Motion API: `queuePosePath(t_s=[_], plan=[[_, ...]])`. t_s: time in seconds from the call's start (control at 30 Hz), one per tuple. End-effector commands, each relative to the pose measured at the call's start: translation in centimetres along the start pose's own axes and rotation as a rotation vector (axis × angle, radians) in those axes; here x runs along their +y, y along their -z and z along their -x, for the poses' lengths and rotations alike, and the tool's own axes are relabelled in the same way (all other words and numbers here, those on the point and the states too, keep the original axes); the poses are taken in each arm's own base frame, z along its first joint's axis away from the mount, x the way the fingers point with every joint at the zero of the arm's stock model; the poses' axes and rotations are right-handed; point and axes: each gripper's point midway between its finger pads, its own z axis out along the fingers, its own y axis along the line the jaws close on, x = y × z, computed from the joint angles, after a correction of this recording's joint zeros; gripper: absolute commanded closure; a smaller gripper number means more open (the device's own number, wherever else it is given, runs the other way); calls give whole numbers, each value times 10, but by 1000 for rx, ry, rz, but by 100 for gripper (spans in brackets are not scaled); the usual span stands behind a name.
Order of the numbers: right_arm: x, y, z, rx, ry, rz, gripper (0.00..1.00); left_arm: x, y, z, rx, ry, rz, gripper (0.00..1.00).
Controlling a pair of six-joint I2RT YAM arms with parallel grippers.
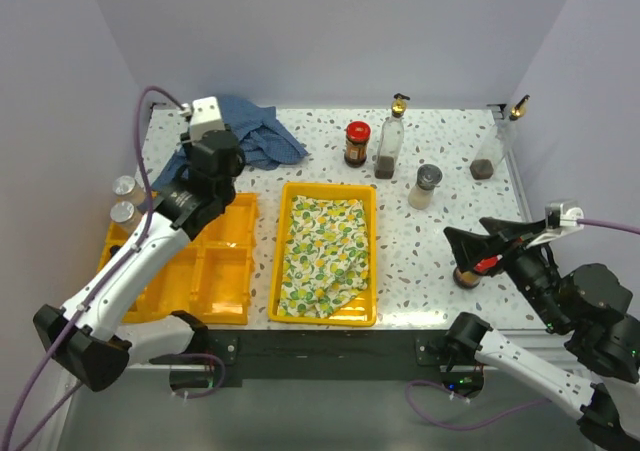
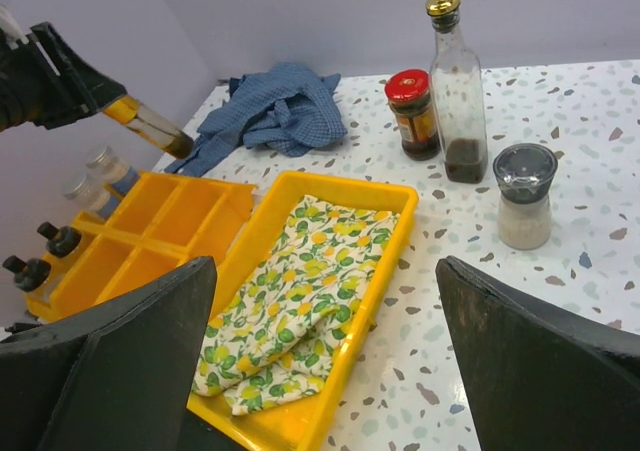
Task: Organize the condiment bottles
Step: Place the bottle in the storage box.
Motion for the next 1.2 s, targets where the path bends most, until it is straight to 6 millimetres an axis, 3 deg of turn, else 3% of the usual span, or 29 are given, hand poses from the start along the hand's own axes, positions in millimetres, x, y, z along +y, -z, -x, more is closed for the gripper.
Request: queuePosePath(t_s=[0.0,0.03,0.07,0.27,0.57,1.1,1.13,1.17], plan=[[16,-9,-2,-3,-38,57,4,66,-8,8,-37,90,181,100],[17,-10,-4,1,-42,62,4,72,-11,5,-29,88,194,100],[19,-12,-8,13,-47,70,4,92,-21,-8,3,92,249,100],[25,-13,-11,25,-58,96,4,111,-38,-39,54,121,303,100],[27,-16,-21,46,-64,112,4,133,-59,-65,104,127,391,100],[30,-16,-23,51,-68,126,3,139,-92,-98,167,132,369,100],[30,-15,-23,50,-70,127,3,139,-92,-98,169,132,369,99],[29,-15,-23,50,-70,127,3,139,-92,-102,178,128,369,91]])
